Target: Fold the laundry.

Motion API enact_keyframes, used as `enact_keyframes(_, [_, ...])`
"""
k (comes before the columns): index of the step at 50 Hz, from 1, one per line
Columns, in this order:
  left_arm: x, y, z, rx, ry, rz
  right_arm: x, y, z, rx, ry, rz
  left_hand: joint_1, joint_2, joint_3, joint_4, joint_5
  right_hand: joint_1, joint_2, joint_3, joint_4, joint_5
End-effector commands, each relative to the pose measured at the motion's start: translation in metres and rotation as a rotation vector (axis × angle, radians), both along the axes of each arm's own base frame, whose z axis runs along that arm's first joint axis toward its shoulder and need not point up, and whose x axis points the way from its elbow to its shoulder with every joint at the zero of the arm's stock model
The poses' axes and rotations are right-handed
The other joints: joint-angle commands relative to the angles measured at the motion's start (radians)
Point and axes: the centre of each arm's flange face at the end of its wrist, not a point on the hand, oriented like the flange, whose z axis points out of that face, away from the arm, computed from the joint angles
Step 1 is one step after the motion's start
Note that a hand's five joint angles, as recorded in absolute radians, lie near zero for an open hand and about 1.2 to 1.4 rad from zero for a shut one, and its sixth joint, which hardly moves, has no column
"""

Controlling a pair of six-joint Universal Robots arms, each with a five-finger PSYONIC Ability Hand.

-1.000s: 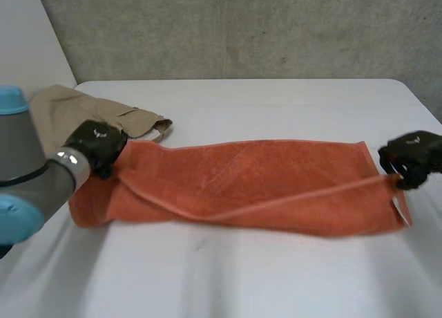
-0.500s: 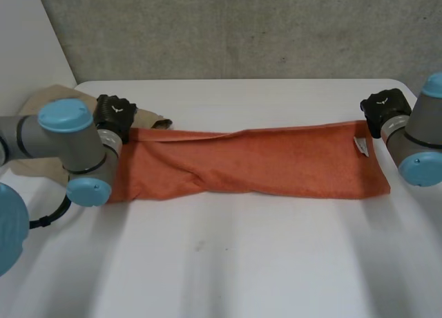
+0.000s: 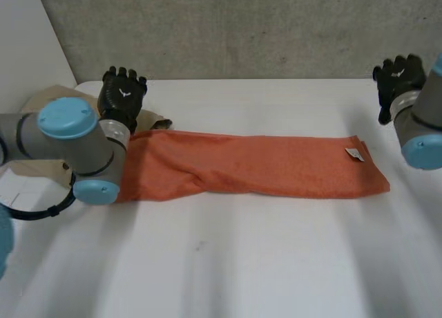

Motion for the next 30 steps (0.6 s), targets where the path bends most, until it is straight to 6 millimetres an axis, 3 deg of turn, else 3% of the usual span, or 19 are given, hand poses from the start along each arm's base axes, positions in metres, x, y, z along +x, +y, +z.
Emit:
enact_keyframes(1, [0.018,0.048,0.014,0.068,-0.011,-0.003,0.003,0.054,0.033,0.070,-0.027,0.123,-0.022,-0.032,-0.039,-0.030,-0.030,-0.031,-0.050,-0.043,-0.065,-0.072])
enact_keyframes(6, [0.030,0.081,0.006,0.150,0.011,-0.013,-0.010,0.085,0.011,0.234,-0.024,0.158,-0.025,-0.035,-0.042,-0.033,-0.033,-0.031,-0.050,-0.043,-0.065,-0.072])
enact_keyframes(7, [0.031,0.086,0.004,0.165,0.020,-0.014,-0.018,0.091,-0.003,0.292,-0.031,0.153,-0.028,-0.038,-0.045,-0.036,-0.035,-0.013,-0.031,-0.025,-0.047,-0.053])
enact_keyframes(13, [0.036,0.111,-0.011,0.267,0.103,-0.042,-0.033,0.103,-0.034,0.384,-0.052,0.163,-0.025,-0.035,-0.042,-0.033,-0.033,0.155,0.136,0.143,0.121,0.114])
enact_keyframes(30, [0.037,0.113,-0.018,0.298,0.119,-0.044,-0.038,0.094,-0.090,0.442,-0.033,0.178,-0.025,-0.035,-0.042,-0.033,-0.033,0.443,0.424,0.431,0.409,0.402])
